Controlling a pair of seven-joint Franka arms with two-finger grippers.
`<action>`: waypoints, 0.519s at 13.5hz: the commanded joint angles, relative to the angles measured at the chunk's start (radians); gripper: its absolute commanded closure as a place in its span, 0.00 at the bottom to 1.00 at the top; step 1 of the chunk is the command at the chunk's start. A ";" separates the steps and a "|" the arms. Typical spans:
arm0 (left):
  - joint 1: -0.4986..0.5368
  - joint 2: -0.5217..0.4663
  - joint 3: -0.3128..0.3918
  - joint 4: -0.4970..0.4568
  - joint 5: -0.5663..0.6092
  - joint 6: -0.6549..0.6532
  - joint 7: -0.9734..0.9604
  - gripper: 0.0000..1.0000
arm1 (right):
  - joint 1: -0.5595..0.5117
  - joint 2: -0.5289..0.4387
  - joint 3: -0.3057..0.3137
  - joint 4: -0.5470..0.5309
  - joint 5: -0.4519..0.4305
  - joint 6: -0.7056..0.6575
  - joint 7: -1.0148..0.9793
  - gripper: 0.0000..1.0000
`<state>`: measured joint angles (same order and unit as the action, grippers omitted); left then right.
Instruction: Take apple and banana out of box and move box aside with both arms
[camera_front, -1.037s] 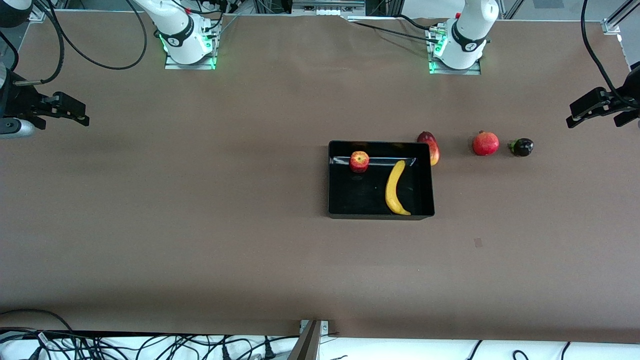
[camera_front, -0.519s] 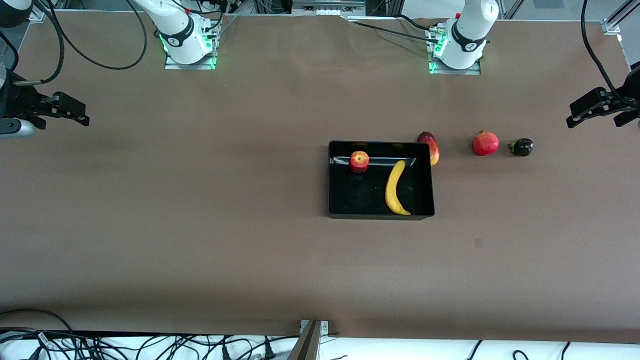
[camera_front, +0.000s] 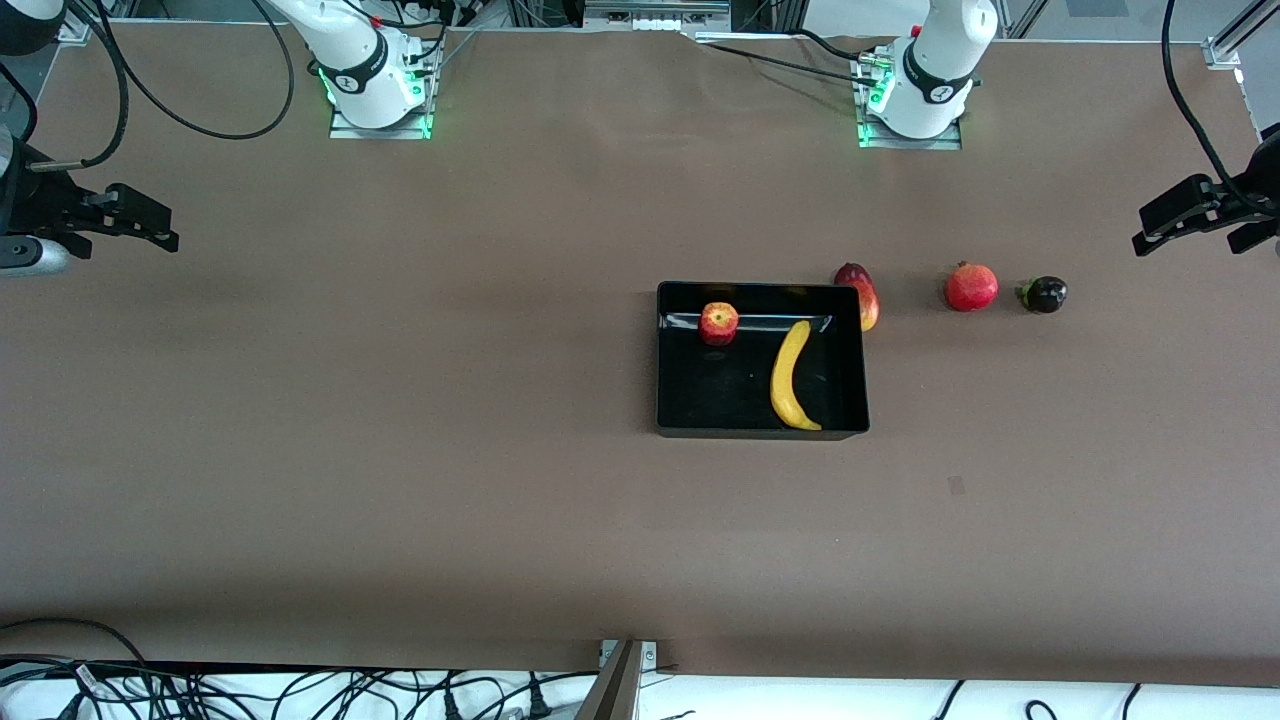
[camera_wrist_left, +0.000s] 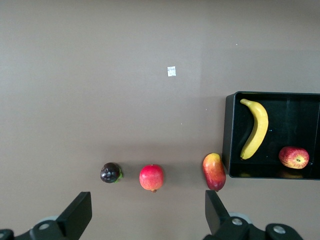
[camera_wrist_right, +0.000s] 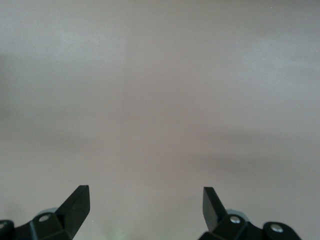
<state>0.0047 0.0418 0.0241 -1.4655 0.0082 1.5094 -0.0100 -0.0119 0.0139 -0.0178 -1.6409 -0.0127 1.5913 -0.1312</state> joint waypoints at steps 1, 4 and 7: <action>-0.011 -0.010 0.004 -0.016 0.007 0.009 0.018 0.00 | 0.003 0.003 -0.007 0.015 0.014 -0.016 -0.013 0.00; -0.017 0.027 -0.024 -0.016 -0.001 0.012 -0.001 0.00 | 0.003 0.005 -0.008 0.016 0.014 -0.016 -0.013 0.00; -0.067 0.084 -0.056 -0.018 -0.022 0.052 -0.188 0.00 | 0.003 0.005 -0.008 0.016 0.014 -0.016 -0.013 0.00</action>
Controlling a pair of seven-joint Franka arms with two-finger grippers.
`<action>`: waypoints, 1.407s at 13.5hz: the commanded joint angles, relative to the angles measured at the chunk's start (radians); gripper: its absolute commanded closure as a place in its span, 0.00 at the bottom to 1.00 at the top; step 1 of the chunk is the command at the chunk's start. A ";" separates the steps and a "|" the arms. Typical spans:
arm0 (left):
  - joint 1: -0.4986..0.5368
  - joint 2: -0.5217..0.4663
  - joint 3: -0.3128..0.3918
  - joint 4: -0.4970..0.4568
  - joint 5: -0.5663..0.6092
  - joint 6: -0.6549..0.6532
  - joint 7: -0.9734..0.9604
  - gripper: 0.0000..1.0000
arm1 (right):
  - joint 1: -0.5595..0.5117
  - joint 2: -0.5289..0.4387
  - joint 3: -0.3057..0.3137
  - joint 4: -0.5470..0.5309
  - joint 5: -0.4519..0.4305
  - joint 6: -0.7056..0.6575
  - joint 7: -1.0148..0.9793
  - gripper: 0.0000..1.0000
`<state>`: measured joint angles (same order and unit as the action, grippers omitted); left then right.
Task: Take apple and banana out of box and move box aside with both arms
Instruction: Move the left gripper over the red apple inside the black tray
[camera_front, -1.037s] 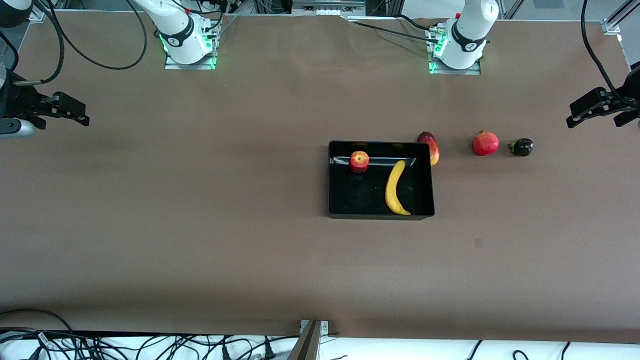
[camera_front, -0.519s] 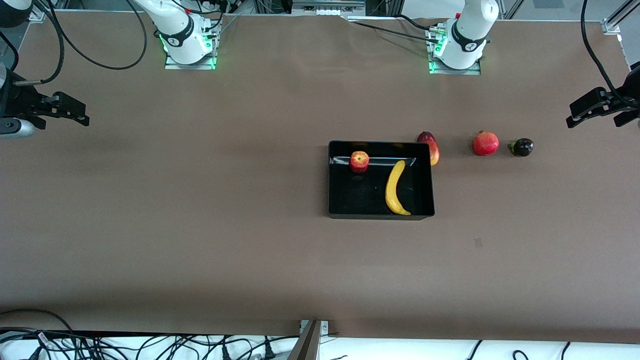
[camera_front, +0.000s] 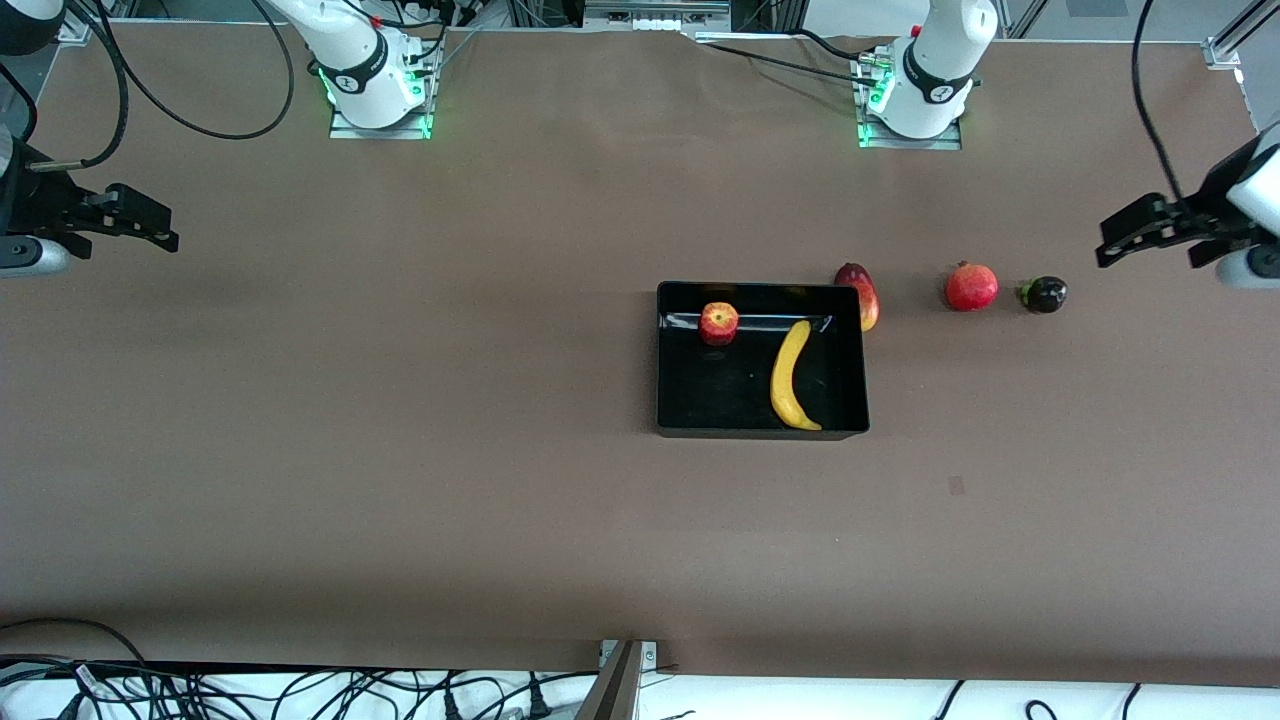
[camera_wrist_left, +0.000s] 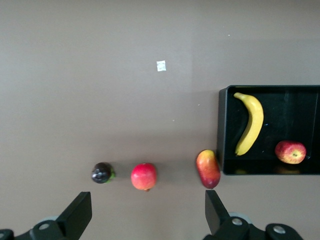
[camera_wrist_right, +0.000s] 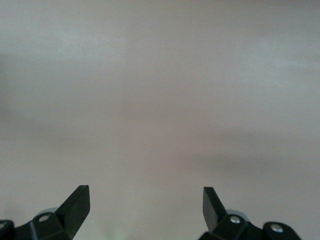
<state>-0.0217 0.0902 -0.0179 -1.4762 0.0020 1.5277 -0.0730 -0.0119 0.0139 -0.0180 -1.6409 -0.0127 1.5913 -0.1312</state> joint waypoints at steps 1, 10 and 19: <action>-0.075 0.072 -0.022 -0.007 -0.016 0.051 -0.237 0.00 | 0.003 0.003 -0.008 0.016 0.014 -0.016 -0.013 0.00; -0.282 0.281 -0.139 -0.222 -0.002 0.439 -0.686 0.00 | 0.003 0.004 -0.008 0.015 0.014 -0.016 -0.013 0.00; -0.365 0.491 -0.203 -0.228 0.000 0.638 -0.873 0.00 | 0.003 0.004 -0.007 0.016 0.014 -0.017 -0.013 0.00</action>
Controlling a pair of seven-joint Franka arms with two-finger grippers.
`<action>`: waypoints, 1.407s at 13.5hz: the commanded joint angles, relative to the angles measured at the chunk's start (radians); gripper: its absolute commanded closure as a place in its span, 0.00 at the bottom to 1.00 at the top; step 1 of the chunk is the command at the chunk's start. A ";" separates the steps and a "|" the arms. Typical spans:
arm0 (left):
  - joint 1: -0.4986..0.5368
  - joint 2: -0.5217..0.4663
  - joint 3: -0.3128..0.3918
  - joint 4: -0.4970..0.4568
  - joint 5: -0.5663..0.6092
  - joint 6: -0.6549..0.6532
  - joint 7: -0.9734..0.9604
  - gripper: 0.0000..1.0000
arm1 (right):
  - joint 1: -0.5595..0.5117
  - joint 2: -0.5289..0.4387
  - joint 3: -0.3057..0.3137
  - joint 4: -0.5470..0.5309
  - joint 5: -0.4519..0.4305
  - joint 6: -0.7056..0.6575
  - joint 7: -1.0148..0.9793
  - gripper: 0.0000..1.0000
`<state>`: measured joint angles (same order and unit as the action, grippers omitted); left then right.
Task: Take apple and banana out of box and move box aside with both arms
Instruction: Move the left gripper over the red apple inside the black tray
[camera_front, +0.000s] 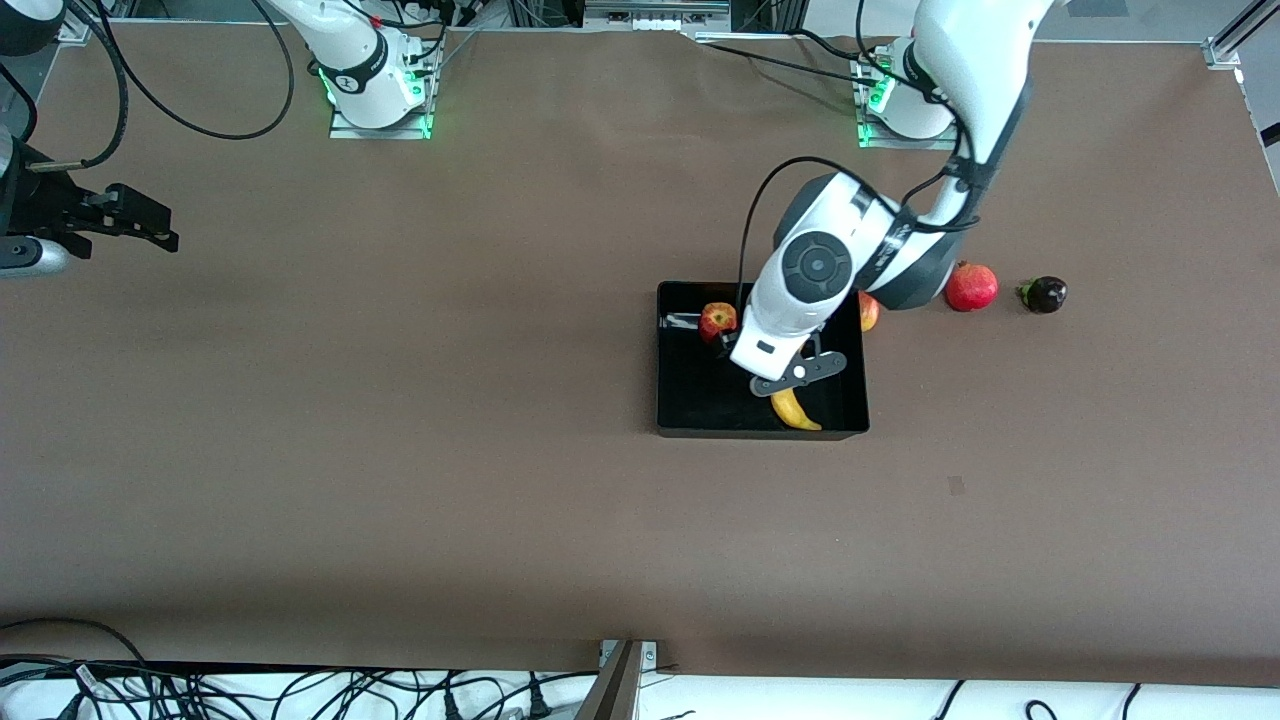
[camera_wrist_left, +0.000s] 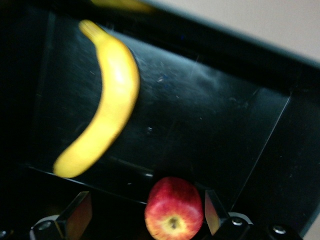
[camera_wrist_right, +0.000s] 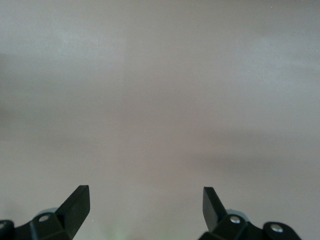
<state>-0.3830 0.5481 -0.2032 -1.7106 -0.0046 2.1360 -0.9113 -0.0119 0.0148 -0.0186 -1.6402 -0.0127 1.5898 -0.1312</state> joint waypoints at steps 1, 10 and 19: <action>-0.004 0.052 -0.021 0.006 0.006 0.045 -0.046 0.00 | 0.003 0.002 -0.007 0.014 0.014 -0.016 -0.013 0.00; -0.002 0.084 -0.070 -0.041 0.006 0.107 -0.148 0.00 | 0.003 0.002 -0.007 0.016 0.014 -0.014 -0.013 0.00; 0.004 0.090 -0.104 -0.112 0.009 0.145 -0.185 0.76 | 0.003 0.002 -0.006 0.016 0.014 -0.014 -0.013 0.00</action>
<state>-0.3864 0.6489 -0.2953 -1.7924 -0.0045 2.2605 -1.0819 -0.0117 0.0148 -0.0186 -1.6401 -0.0127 1.5897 -0.1312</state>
